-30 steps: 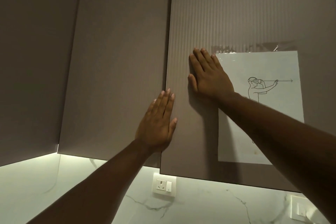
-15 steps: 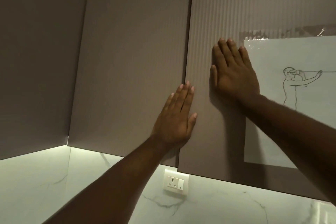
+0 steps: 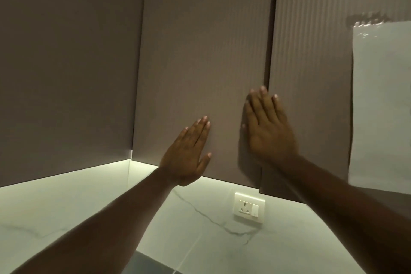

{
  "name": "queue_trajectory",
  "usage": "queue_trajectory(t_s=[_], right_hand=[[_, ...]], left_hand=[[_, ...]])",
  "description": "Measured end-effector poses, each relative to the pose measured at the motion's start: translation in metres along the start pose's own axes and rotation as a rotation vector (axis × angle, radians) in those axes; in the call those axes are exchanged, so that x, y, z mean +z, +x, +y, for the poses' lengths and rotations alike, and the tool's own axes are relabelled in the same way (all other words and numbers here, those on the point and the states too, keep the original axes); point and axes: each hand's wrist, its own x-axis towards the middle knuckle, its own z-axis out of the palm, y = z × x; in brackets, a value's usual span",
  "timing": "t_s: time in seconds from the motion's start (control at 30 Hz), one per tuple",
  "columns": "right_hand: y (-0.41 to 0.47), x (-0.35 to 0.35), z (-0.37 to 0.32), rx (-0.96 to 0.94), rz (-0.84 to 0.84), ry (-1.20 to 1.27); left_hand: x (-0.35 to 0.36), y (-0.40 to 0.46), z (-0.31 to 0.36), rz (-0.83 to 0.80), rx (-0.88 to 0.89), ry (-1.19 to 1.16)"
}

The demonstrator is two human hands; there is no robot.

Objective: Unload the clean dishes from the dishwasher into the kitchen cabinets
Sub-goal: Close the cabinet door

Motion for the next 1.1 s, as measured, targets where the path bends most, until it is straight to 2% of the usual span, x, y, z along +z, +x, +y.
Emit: queue_trajectory(t_s=[0.17,0.3,0.43,0.57,0.63,0.8,1.1], right_hand=[[-0.002,0.025,-0.056,-0.105,-0.171,0.026],[-0.006,0.034,-0.074,-0.029,-0.179,0.052],[-0.007,0.041,-0.089,-0.102,-0.240,0.027],[-0.007,0.048,-0.101,-0.186,-0.340,-0.059],[-0.007,0.050,-0.104,-0.218,-0.359,-0.106],[-0.007,0.050,-0.107,-0.192,-0.334,-0.148],[-0.009,0.043,-0.106,-0.187,-0.302,-0.088]], left_hand=[[0.004,-0.036,-0.043,-0.057,-0.054,0.034],[0.007,-0.052,-0.064,-0.084,-0.071,0.072],[0.012,-0.060,-0.086,-0.168,-0.052,0.146],[0.023,-0.051,-0.102,-0.159,-0.068,0.207],[0.031,-0.047,-0.106,-0.129,-0.065,0.218],[0.052,-0.048,-0.104,0.122,-0.071,0.181],[0.052,-0.049,-0.097,0.155,-0.107,0.116]])
